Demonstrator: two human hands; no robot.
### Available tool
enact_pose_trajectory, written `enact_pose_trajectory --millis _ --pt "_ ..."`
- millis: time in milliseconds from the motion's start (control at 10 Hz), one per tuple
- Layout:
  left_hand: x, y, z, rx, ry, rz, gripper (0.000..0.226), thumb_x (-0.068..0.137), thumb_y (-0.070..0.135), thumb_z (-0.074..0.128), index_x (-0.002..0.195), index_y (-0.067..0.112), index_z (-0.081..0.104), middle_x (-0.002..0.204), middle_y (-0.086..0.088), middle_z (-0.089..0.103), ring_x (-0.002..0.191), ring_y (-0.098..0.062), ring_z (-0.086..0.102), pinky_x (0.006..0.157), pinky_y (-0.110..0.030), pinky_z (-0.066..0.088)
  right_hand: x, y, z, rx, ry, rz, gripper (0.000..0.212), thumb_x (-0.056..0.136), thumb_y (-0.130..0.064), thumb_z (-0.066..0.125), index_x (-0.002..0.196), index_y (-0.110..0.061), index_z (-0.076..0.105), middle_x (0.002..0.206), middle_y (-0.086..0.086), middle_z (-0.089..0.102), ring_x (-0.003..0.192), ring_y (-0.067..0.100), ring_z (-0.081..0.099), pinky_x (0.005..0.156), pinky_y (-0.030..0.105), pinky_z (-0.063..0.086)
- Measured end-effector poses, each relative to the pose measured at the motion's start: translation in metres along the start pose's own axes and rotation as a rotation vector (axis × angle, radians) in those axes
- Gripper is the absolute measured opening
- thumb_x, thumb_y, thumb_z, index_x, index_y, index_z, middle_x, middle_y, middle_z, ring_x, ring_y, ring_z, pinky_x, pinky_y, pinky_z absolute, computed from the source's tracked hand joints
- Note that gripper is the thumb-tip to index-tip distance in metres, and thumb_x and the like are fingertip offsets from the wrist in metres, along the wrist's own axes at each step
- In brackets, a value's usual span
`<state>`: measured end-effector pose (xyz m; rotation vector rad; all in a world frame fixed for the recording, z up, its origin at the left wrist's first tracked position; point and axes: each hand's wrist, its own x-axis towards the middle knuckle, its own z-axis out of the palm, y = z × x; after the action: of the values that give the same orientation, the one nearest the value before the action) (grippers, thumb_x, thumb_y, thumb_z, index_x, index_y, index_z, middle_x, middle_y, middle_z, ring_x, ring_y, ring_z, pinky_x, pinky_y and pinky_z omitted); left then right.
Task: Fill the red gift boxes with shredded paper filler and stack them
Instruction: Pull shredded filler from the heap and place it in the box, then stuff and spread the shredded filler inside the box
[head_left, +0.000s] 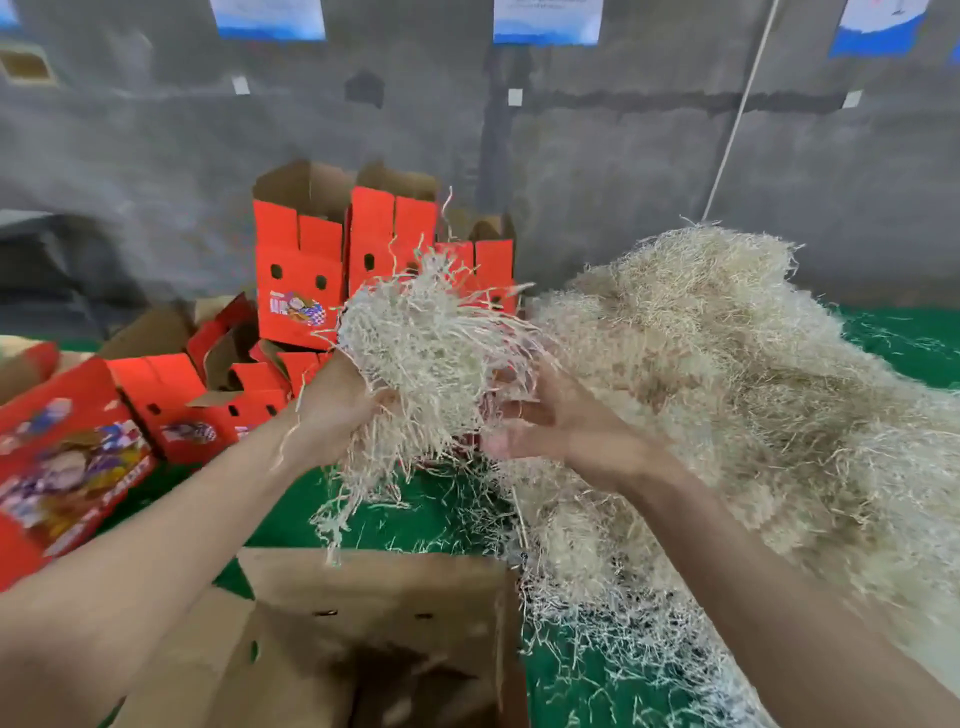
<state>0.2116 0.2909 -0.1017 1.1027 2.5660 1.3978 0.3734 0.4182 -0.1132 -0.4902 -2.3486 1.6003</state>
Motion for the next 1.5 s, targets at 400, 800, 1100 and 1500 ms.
enact_pose_trajectory --millis 400,800,1100,1500 --pt "-0.073 -0.132 0.0 0.326 -0.749 0.056 0.011 0.086 0.01 0.055 0.089 0.014 0.065 0.077 0.006 0.062 0.064 -0.003 0.055 0.057 -0.006 0.042 -0.021 0.073 0.12 -0.271 -0.128 0.516 0.051 0.096 -0.015 0.048 0.138 0.007 0.031 0.137 0.017 0.044 0.121 0.027 0.047 0.091 0.024 0.038" --pt "-0.091 -0.217 0.007 0.579 -1.243 -0.138 0.026 0.096 0.017 0.045 0.106 -0.006 0.054 0.064 0.003 0.039 0.051 -0.005 0.035 0.043 -0.016 0.032 -0.016 0.091 0.207 -0.317 -0.398 0.702 0.047 0.099 -0.029 0.041 0.055 -0.019 0.028 0.029 -0.012 0.019 0.033 0.007 0.026 0.101 0.042 0.041" --pt "-0.085 -0.233 -0.01 0.022 -1.313 -0.344 0.044 0.077 0.002 0.059 0.116 0.016 0.046 0.108 -0.004 0.046 0.096 -0.018 0.043 0.083 -0.029 0.034 -0.015 0.088 0.21 0.015 -0.365 0.773 0.05 0.075 -0.024 0.075 0.117 -0.017 0.049 0.121 -0.003 0.058 0.102 0.0 0.059 0.1 0.02 0.041" --pt "-0.068 -0.238 -0.053 -0.248 -0.947 -0.558 0.05 0.08 -0.001 0.058 0.112 0.035 0.047 0.145 -0.006 0.033 0.095 -0.011 0.051 0.067 -0.025 0.049 -0.016 0.084 0.172 -0.322 -0.099 0.743 0.004 0.09 -0.002 0.049 0.088 -0.003 0.046 0.077 0.008 0.05 0.07 0.011 0.05 0.082 0.033 0.052"
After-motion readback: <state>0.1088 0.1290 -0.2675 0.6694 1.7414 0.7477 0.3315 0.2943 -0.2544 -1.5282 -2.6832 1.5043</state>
